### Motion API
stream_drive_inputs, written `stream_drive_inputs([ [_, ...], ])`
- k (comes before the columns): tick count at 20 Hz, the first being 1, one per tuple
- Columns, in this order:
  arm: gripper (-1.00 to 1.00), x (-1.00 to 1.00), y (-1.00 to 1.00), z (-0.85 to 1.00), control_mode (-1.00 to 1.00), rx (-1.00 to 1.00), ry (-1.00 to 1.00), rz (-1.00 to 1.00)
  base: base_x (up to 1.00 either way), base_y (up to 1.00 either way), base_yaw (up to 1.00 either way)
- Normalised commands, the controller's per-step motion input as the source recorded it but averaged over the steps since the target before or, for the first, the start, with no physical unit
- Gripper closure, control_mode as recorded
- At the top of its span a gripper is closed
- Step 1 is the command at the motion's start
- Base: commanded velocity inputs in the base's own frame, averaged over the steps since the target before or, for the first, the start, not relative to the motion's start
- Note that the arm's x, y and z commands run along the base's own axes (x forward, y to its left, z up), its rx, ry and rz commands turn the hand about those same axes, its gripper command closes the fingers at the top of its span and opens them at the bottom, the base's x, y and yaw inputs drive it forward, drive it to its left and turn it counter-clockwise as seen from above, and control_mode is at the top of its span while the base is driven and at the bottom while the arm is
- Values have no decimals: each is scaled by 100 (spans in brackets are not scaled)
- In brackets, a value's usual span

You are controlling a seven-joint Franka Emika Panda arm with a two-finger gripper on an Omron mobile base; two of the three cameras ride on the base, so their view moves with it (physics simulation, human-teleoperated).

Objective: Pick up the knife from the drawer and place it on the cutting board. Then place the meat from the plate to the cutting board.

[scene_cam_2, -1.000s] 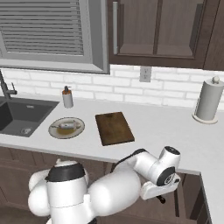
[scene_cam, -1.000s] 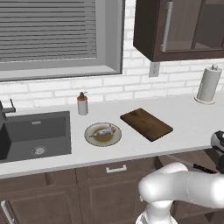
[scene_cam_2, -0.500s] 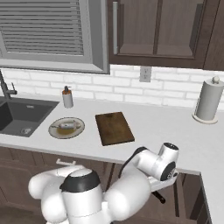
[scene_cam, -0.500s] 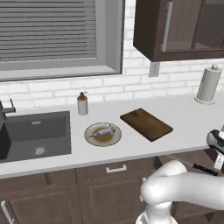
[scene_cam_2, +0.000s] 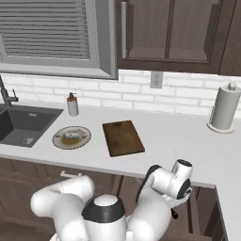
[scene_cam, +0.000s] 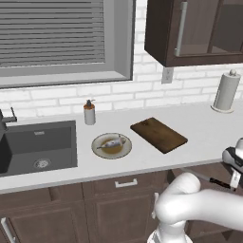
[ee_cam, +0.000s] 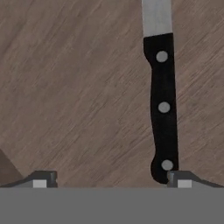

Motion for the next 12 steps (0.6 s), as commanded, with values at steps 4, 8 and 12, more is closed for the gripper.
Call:
stream_drive_inputs([
  [4,-100,4,-19,-23,-100,2,0,5,0,0,0],
  [8,-100,0,-8,-23,-100,2,0,7,0,0,0],
  [12,-100,1,0,-24,-100,1,0,8,0,0,0],
])
